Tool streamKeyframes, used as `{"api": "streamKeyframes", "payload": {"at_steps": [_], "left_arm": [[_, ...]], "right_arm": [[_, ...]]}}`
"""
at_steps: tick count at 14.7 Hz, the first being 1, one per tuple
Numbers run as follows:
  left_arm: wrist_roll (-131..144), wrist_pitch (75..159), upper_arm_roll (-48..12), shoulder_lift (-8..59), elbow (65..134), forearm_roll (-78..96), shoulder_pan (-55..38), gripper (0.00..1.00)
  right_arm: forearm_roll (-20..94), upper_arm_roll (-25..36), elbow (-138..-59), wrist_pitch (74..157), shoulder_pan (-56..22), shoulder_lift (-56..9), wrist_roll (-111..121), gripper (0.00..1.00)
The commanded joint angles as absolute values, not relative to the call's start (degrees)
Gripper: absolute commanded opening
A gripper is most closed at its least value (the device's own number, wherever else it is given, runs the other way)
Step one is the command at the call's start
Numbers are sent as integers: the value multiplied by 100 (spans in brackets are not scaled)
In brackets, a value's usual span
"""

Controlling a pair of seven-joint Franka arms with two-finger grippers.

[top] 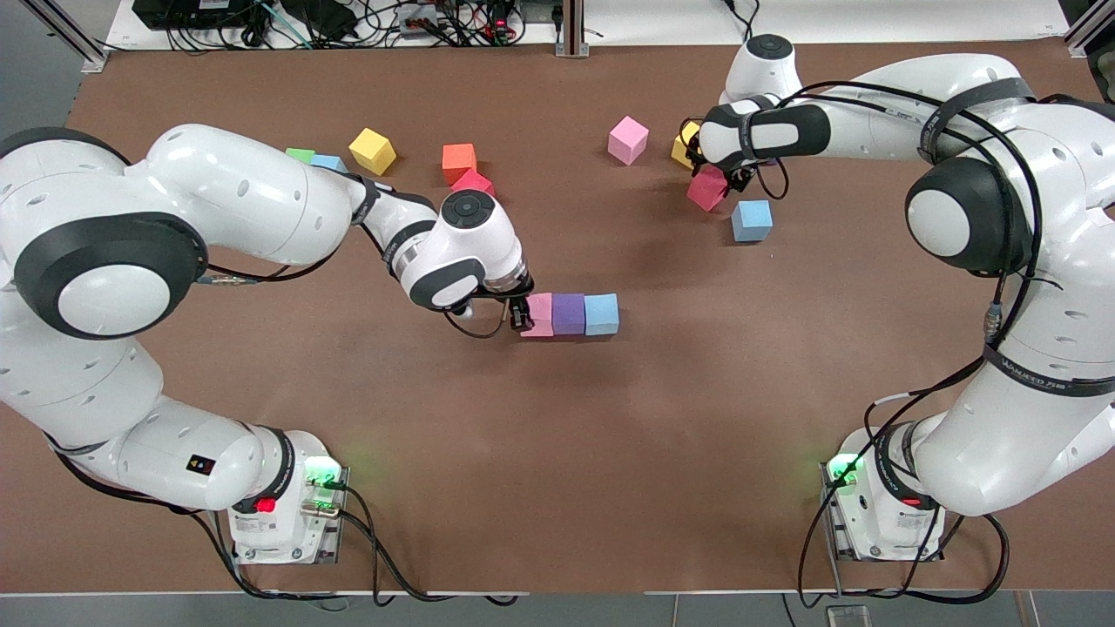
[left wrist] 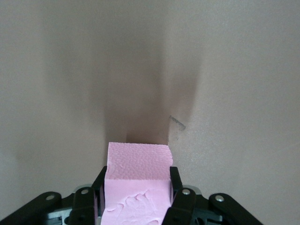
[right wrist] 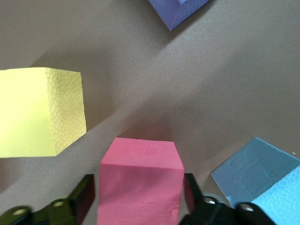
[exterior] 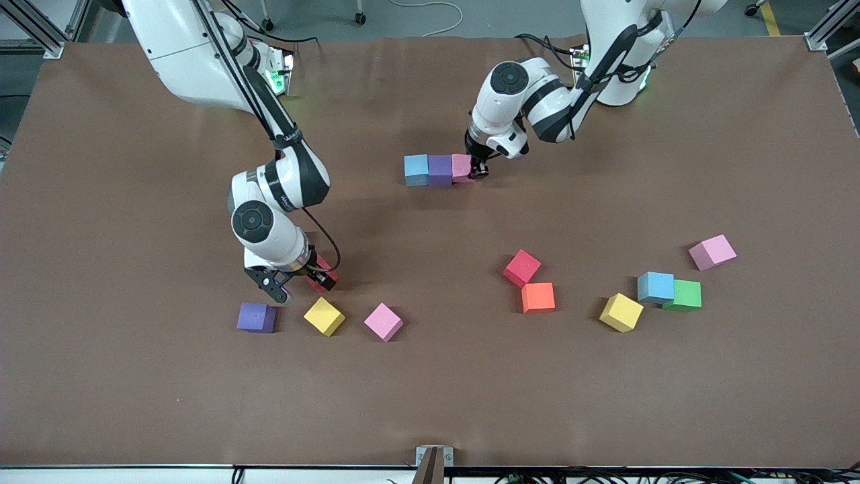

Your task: Arrange 11 blocks into digit 3

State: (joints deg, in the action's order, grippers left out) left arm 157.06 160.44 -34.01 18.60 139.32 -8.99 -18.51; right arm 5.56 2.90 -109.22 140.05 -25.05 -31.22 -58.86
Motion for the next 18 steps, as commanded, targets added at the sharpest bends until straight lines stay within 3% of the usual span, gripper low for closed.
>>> {"api": "streamKeyframes", "payload": {"at_steps": [1,6,8,9,12,18], "left_arm": [[16295,16154,-3419,1977,13817,-932,-1907,17],[16286,16154,-3419,1986,13738,-932,-1898,19],[16277,16154,-3419,1986,13729,-932,-1881,27],[16277,16154,-3419,1986,13729,-932,-1881,39],[16251,15971,-3419,1960,13685,-949,-1837,100],[16251,15452,-3419,1881,13386,-949,-1846,100]], "right_arm": [[501,193,-10767,13922,-2356,-3155,-5933,4],[475,132,-10723,13922,-2759,-3068,-5758,0],[475,132,-10696,13887,-2970,-2954,-5119,0],[475,132,-10679,13765,-3049,-2910,-4776,0],[449,141,-10670,13641,-3356,-2909,-3931,0],[246,132,-10679,13430,-3656,-2813,-2962,0]]}}
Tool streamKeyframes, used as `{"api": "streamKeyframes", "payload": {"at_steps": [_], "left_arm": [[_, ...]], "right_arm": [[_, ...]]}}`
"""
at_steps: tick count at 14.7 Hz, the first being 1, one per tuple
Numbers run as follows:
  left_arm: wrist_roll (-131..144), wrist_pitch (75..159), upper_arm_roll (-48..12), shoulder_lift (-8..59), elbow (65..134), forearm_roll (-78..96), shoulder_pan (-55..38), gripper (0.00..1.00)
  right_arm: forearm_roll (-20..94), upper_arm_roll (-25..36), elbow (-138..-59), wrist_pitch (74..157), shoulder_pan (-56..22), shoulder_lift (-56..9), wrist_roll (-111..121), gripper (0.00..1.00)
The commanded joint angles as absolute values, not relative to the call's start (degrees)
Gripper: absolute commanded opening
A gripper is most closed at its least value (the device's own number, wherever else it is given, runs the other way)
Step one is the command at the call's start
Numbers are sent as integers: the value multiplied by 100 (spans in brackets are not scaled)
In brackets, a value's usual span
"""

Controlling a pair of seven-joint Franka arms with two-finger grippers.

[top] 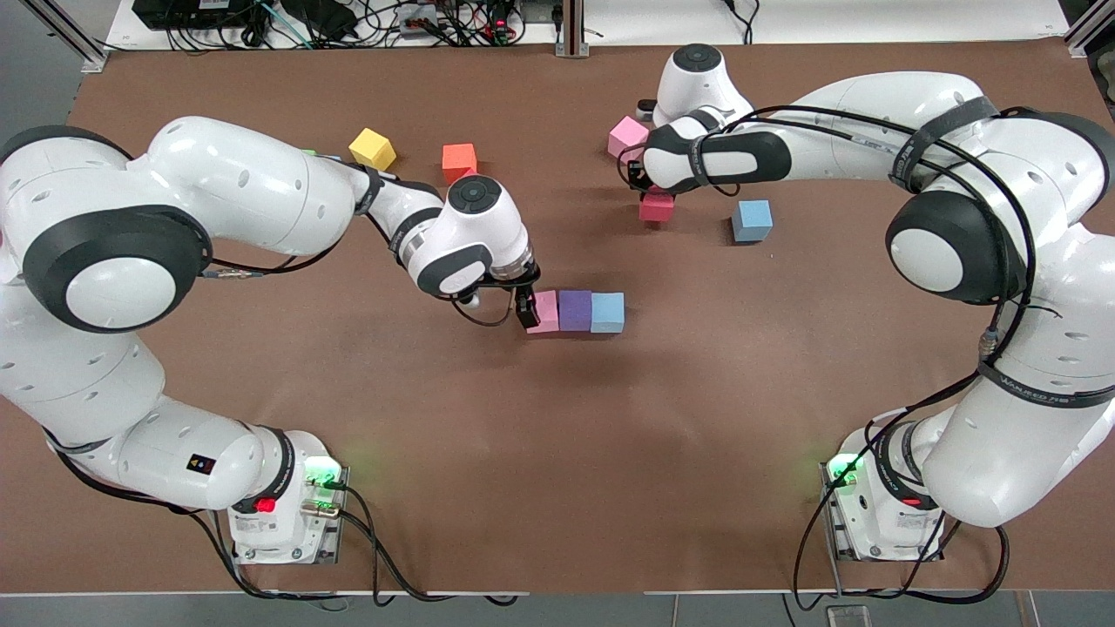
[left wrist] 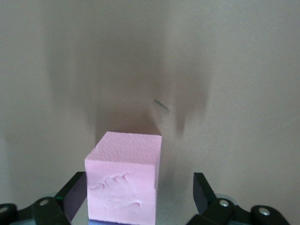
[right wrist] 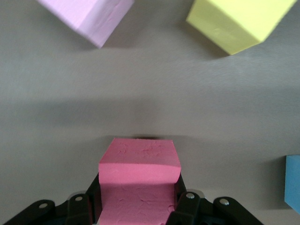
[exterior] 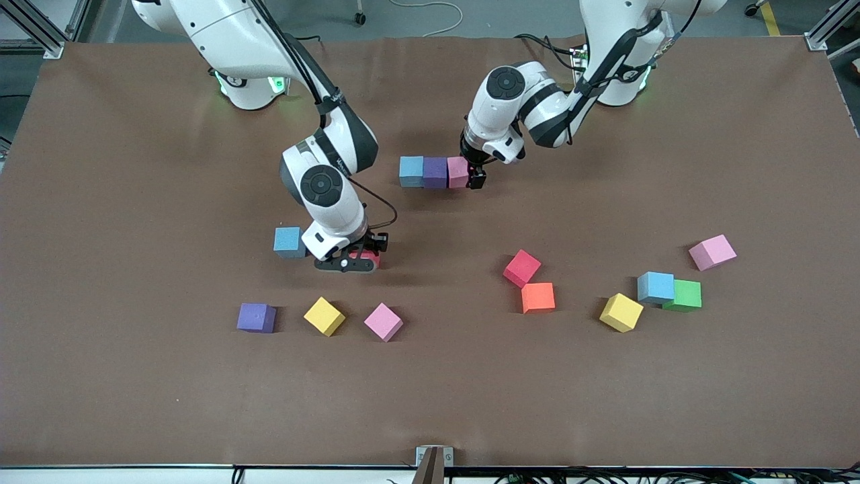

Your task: Arrange 11 blocks into digit 3

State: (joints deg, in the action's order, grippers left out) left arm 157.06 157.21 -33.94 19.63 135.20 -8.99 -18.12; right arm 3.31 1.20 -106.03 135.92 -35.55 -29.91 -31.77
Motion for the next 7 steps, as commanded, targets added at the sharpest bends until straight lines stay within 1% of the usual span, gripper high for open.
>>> {"api": "streamKeyframes", "payload": {"at_steps": [1,5,7], "left_arm": [[16251,15312,-3419,1829,13325,-949,-1837,100],[16242,14609,-3436,1521,13018,-949,-1828,100],[16233,14135,-3437,1424,12719,-949,-1828,100]], "right_arm": [[246,149,-10679,13369,-3813,-2804,-2979,0],[246,149,-10714,13316,-4068,-2733,-3312,0],[246,149,-10731,13315,-4235,-2751,-3611,0]]}}
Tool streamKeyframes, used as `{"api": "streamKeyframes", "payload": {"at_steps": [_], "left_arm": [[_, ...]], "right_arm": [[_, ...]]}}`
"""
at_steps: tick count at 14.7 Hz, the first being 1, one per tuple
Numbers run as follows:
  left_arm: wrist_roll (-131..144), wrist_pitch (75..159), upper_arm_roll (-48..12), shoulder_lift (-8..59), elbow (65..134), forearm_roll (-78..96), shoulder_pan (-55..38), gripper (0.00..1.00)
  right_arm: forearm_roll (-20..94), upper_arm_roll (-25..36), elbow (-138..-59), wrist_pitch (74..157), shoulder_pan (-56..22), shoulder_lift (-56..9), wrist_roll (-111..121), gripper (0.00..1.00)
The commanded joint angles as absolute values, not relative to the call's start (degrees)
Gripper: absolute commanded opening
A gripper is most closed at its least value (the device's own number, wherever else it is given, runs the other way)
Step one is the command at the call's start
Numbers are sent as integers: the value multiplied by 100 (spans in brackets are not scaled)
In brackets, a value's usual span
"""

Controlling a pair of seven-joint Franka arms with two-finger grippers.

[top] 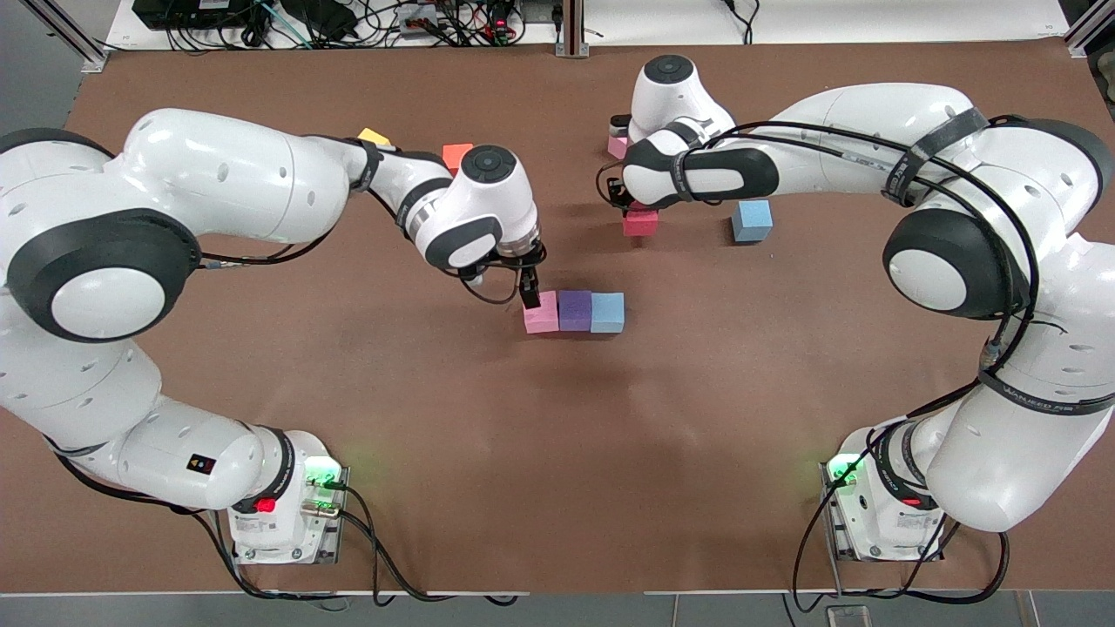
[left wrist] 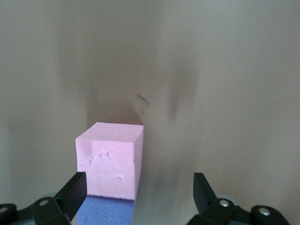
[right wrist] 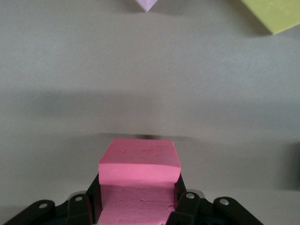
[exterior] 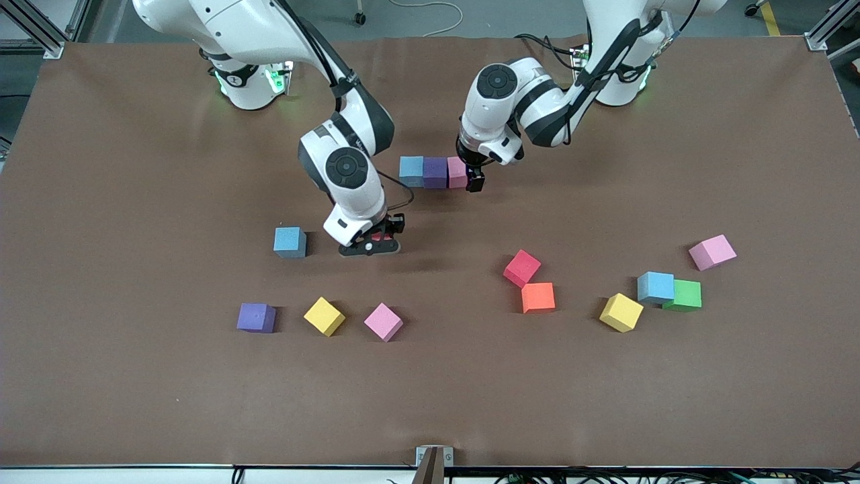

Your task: Arrange 11 blocks into digit 3

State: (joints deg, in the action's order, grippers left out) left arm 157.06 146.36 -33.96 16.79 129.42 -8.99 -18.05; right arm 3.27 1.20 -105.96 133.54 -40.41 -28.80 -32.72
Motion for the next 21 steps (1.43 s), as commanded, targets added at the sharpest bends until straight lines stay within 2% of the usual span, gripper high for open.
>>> {"api": "streamKeyframes", "payload": {"at_steps": [1,5,12,18,21], "left_arm": [[16225,13854,-3437,1424,12492,-949,-1828,100],[15463,12729,-3436,1433,11525,-897,-1592,100],[12951,12042,-3401,1898,10004,-870,-415,100],[10174,10795,-3393,2355,8536,-958,333,100],[8198,10277,-3375,2303,8201,-949,570,100]], "right_arm": [[246,149,-10749,13307,-4332,-2751,-3769,0],[246,149,-10890,13298,-4579,-2742,-4165,0],[255,141,-11135,13421,-4790,-2690,-4394,0],[404,79,-11382,13878,-4816,-2567,-4535,0],[597,53,-11522,13974,-4852,-2461,-4535,0]]}}
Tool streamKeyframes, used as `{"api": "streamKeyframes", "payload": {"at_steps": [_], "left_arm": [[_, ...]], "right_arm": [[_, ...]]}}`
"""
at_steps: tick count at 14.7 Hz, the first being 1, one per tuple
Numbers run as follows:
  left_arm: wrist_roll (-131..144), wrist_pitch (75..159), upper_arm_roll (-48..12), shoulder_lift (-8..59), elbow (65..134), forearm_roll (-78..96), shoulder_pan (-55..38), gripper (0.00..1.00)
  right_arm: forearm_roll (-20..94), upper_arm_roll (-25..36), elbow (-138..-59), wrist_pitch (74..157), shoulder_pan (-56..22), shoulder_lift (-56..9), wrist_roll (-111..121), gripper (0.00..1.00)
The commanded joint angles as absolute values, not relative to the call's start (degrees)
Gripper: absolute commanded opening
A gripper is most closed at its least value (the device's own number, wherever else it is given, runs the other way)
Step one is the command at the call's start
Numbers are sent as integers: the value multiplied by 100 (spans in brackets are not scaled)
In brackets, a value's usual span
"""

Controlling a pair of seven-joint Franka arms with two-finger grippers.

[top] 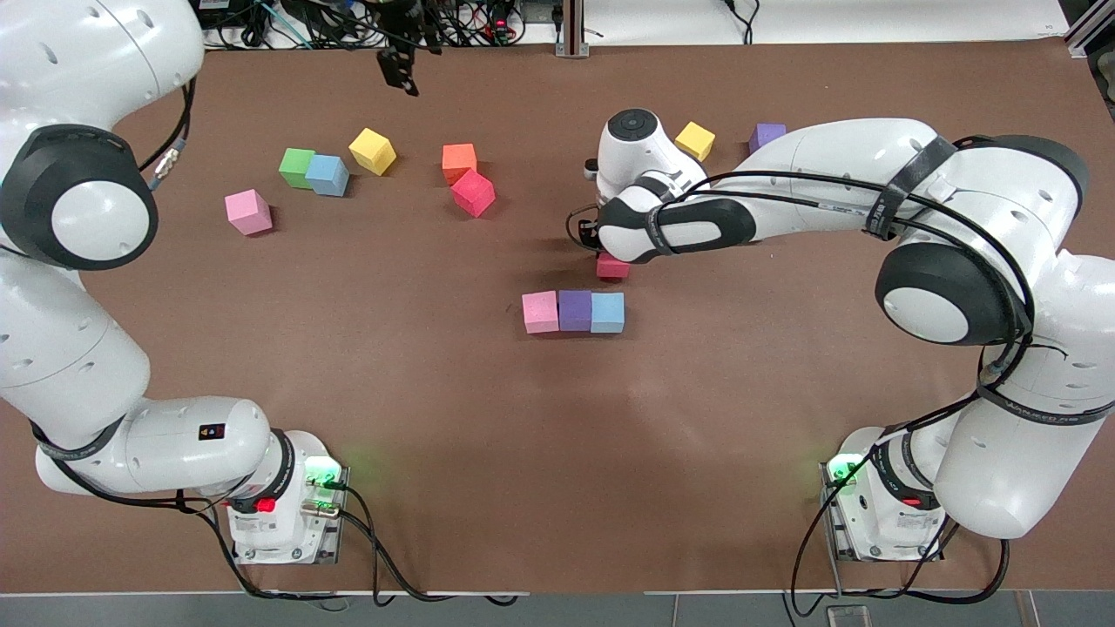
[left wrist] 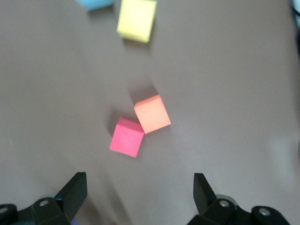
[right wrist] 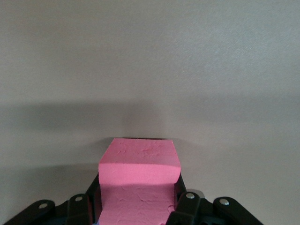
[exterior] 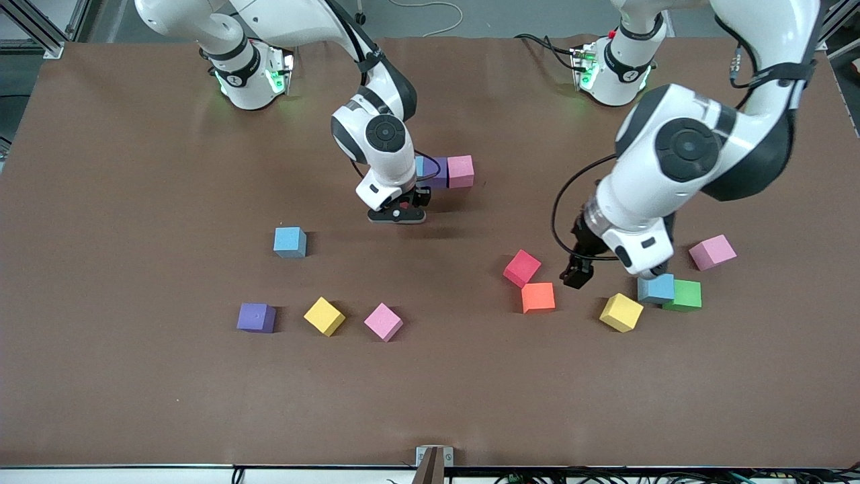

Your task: Arrange 11 blocks into digit 3

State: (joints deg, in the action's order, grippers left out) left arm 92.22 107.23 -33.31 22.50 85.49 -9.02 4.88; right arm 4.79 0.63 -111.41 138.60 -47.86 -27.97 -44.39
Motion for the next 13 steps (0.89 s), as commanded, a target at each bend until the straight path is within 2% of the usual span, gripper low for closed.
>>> {"api": "streamKeyframes", "payload": {"at_steps": [1,3,6,9,13], "left_arm": [[7678,10092,-3366,2294,8026,-967,597,100],[6640,9574,-3148,2084,7884,-1176,598,100],[5506,9308,-2989,1872,7884,-1441,667,100],[4135,9247,-3006,1653,7892,-1284,1150,100],[3280,8579,-2997,1118,7945,-1230,1511,100]], "right_arm": [[598,44,-11583,13992,-4852,-2417,-4535,0],[598,26,-11619,13983,-4852,-2391,-4535,0],[606,-61,-11619,14001,-4860,-2434,-4535,0],[624,-62,-11619,14071,-4878,-2443,-4535,0],[624,-62,-11619,14045,-4904,-2461,-4526,0]]}}
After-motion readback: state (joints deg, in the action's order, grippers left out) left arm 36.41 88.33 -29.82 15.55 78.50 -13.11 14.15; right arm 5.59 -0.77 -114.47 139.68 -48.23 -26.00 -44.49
